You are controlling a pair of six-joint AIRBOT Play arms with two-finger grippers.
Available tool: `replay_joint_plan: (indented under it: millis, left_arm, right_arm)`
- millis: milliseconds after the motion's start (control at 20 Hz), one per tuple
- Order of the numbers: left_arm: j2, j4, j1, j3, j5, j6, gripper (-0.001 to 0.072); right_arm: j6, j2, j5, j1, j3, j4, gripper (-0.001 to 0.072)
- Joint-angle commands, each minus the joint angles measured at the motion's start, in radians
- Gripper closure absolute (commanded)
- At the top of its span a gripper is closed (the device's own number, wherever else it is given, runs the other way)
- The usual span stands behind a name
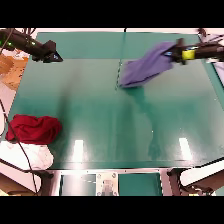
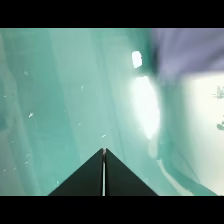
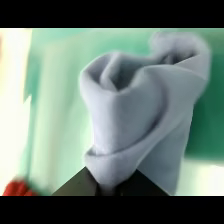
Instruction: Fold the shirts.
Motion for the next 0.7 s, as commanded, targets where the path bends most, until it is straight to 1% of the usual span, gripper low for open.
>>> replay_joint_plan:
  millis: [0, 150, 300, 500, 650]
  left_arm:
    - [0.000, 0.000, 0.000, 0.000, -0.008, 0.001, 0.0686]
    - [0.000, 0.000, 0.000, 0.000, -0.006, 0.001, 0.0686]
    - [0.000, 0.000, 0.000, 0.000, 0.005, 0.001, 0.0686]
    - [0.000, 0.000, 0.000, 0.000, 0.013, 0.001, 0.0685]
    - [0.000, 0.000, 0.000, 0.000, 0.002, 0.000, 0.0686]
  right_arm:
    - [0.121, 0.051, 0.084, -0.260, 0.051, -0.181, 0.0700]
    - [0.124, 0.082, 0.135, -0.478, 0.035, -0.282, 0.0700]
    - [0.123, 0.142, 0.132, -0.673, -0.080, -0.361, 0.0701]
    - [0.117, 0.207, 0.105, -0.856, -0.399, -0.475, 0.0700]
    - [0.096, 0.211, 0.042, -0.937, -0.625, -0.496, 0.0699]
